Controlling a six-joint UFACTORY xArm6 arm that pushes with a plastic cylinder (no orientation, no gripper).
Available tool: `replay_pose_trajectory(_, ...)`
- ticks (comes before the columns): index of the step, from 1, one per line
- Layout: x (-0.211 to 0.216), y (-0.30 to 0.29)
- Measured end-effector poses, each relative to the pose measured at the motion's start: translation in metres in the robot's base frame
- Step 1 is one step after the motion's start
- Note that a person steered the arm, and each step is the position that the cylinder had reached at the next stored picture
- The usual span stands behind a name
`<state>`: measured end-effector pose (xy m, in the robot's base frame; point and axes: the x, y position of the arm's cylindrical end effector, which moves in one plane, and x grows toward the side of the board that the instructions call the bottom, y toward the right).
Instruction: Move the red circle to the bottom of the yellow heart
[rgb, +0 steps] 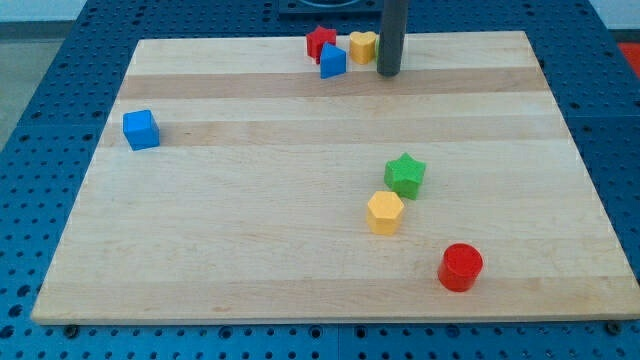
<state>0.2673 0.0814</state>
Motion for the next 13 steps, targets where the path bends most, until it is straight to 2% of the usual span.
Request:
replay_pose_trajectory(1,0.008,0.007)
replay_pose_trajectory(6,0.221,0.103)
replay_pose_trajectory(8,0.301,0.108)
replay_pose_trajectory(9,0.321,0.092)
replay_pose_trajectory(11,0.334,0.021)
replay_pose_trajectory(13,0.319,-0.025)
